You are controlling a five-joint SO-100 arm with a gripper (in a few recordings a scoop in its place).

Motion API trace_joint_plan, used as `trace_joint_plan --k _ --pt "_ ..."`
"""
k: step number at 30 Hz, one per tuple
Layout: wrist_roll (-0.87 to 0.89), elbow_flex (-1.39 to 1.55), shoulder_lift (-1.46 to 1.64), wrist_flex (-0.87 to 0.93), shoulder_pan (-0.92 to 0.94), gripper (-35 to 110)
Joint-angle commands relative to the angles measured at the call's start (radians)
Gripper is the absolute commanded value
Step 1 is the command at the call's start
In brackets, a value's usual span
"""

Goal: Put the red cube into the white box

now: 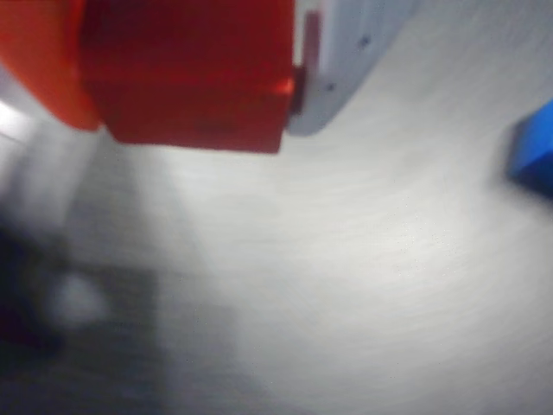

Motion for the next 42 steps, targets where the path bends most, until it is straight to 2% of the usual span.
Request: trace_joint_plan --k 1,13,30,42 --pt "0.012 0.011 0.029 0.031 0.097 0" --pt "-0.218 0.046 0.040 0.104 0.405 0" --pt "-0.218 0.061 0.052 0.055 0.391 0" --pt "-0.202 0.083 0.057 0.044 0.308 1"
